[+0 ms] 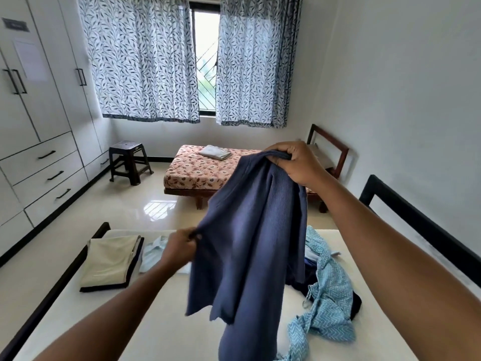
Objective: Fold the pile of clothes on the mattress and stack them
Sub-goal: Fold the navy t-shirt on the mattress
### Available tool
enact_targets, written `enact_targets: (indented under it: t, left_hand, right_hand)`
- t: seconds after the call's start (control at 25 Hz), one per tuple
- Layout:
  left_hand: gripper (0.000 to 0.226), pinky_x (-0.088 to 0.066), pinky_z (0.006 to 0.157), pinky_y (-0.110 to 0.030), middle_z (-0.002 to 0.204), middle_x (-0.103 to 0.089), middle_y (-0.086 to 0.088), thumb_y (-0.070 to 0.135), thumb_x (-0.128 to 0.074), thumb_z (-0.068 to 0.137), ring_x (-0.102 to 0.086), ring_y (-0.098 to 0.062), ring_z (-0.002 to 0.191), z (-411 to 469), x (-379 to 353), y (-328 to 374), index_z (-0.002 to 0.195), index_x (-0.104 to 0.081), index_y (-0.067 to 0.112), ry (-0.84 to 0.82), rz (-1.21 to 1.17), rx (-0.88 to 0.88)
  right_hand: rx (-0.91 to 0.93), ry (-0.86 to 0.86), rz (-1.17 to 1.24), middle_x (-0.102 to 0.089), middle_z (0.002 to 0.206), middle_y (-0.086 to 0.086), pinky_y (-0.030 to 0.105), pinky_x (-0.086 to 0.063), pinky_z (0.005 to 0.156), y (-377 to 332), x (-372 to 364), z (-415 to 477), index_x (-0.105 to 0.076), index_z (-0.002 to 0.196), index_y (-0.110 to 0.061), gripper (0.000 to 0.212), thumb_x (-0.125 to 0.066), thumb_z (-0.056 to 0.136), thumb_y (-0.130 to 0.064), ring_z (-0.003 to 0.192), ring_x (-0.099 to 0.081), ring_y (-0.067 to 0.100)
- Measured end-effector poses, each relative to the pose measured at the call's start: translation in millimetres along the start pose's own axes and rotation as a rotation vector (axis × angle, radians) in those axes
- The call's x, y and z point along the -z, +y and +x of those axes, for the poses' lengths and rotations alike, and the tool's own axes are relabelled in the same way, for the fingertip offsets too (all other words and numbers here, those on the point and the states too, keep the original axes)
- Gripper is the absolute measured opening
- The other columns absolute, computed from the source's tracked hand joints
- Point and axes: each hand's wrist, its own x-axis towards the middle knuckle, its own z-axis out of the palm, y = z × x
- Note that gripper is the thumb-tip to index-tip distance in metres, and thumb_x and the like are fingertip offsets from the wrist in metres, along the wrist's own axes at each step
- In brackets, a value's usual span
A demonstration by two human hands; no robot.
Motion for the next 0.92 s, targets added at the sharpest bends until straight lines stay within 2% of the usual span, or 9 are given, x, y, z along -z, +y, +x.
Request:
enact_targets:
  t: [0.12,0.24,0.36,0.48,0.56,0.6,0.68,0.8,0.92]
  left_hand:
    - [0.019,-0.049,0.079,-0.040,0.099,-0.075,-0.017,0.005,-0.056,0.099,-0.066,-0.035,0.091,26.4,35.9,8.8,0.102,-0.074,0.009,0.264,-0.020,0.000]
    - [0.012,-0.046,0.074,-0.040,0.093,-0.074,-0.017,0.011,-0.059,0.099,-0.065,-0.039,0.088,49.5,70.9,30.3,0.095,-0.070,0.013,0.312,0.099,-0.153]
    - [0.017,-0.048,0.066,-0.043,0.079,-0.070,-0.016,0.019,-0.060,0.099,-0.066,-0.042,0.079,63.0,103.4,55.5,0.082,-0.059,0.016,0.331,0.248,-0.344]
    - [0.021,-0.053,0.065,-0.044,0.078,-0.070,-0.013,0.034,-0.054,0.097,-0.067,-0.040,0.076,71.2,133.0,85.0,0.086,-0.062,0.018,0.411,0.311,-0.483]
    - [0.019,-0.054,0.066,-0.043,0.076,-0.070,-0.013,0.033,-0.056,0.098,-0.067,-0.040,0.075,74.3,145.5,96.7,0.091,-0.066,0.019,0.433,0.349,-0.540]
    - [0.016,-0.053,0.067,-0.042,0.077,-0.071,-0.013,0.030,-0.059,0.100,-0.067,-0.040,0.075,74.3,149.5,97.9,0.092,-0.068,0.019,0.404,0.390,-0.557]
    - [0.014,-0.051,0.069,-0.040,0.077,-0.072,-0.011,0.027,-0.063,0.100,-0.067,-0.036,0.076,72.8,158.6,92.9,0.092,-0.069,0.017,0.287,0.439,-0.581]
    - [0.033,-0.047,0.070,-0.039,0.067,-0.065,-0.006,0.040,-0.078,0.091,-0.062,-0.025,0.069,73.3,177.8,72.7,0.075,-0.068,0.012,0.019,0.411,-0.456]
    - [0.051,-0.044,0.068,-0.040,0.062,-0.062,-0.003,0.061,-0.076,0.080,-0.060,-0.025,0.068,62.1,169.7,42.9,0.065,-0.066,0.013,-0.137,0.486,-0.297]
  right_hand:
    - [-0.115,0.073,-0.069,-0.075,0.085,-0.009,0.035,-0.052,0.079,32.5,7.3,-18.3,-0.081,0.101,-0.018,0.021,-0.069,0.093,-0.034,0.083,-0.065,0.006]
    - [-0.236,0.098,-0.151,-0.070,0.077,0.015,0.044,-0.051,0.071,63.6,8.2,-39.7,-0.074,0.083,-0.006,0.023,-0.071,0.097,-0.024,0.072,-0.056,0.012]
    - [-0.267,0.088,-0.267,-0.059,0.062,0.010,0.040,-0.040,0.062,76.3,9.3,-49.9,-0.061,0.069,-0.001,0.037,-0.072,0.096,-0.024,0.063,-0.050,0.017]
    - [-0.280,0.150,-0.322,-0.064,0.066,0.007,0.036,-0.042,0.064,95.2,9.0,-49.0,-0.067,0.074,-0.006,0.030,-0.072,0.096,-0.025,0.064,-0.057,0.021]
    - [-0.282,0.054,-0.401,-0.069,0.072,0.009,0.041,-0.051,0.070,112.5,1.9,-56.4,-0.070,0.077,-0.007,0.027,-0.070,0.092,-0.030,0.072,-0.064,0.029]
    - [-0.286,0.026,-0.421,-0.070,0.075,0.010,0.044,-0.053,0.074,121.7,-1.6,-61.3,-0.071,0.078,-0.008,0.026,-0.070,0.090,-0.030,0.076,-0.065,0.032]
    - [-0.315,0.127,-0.401,-0.076,0.086,0.010,0.045,-0.055,0.081,131.1,-2.1,-65.3,-0.077,0.090,-0.009,0.015,-0.073,0.092,-0.023,0.084,-0.069,0.030]
    - [-0.327,0.271,-0.398,-0.078,0.096,0.010,0.044,-0.057,0.083,125.7,0.4,-58.7,-0.077,0.103,-0.012,0.016,-0.071,0.095,-0.024,0.089,-0.070,0.030]
    - [-0.346,0.162,-0.382,-0.075,0.098,0.016,0.047,-0.054,0.084,124.1,-24.4,-63.1,-0.074,0.101,-0.004,0.019,-0.068,0.098,-0.022,0.092,-0.067,0.034]
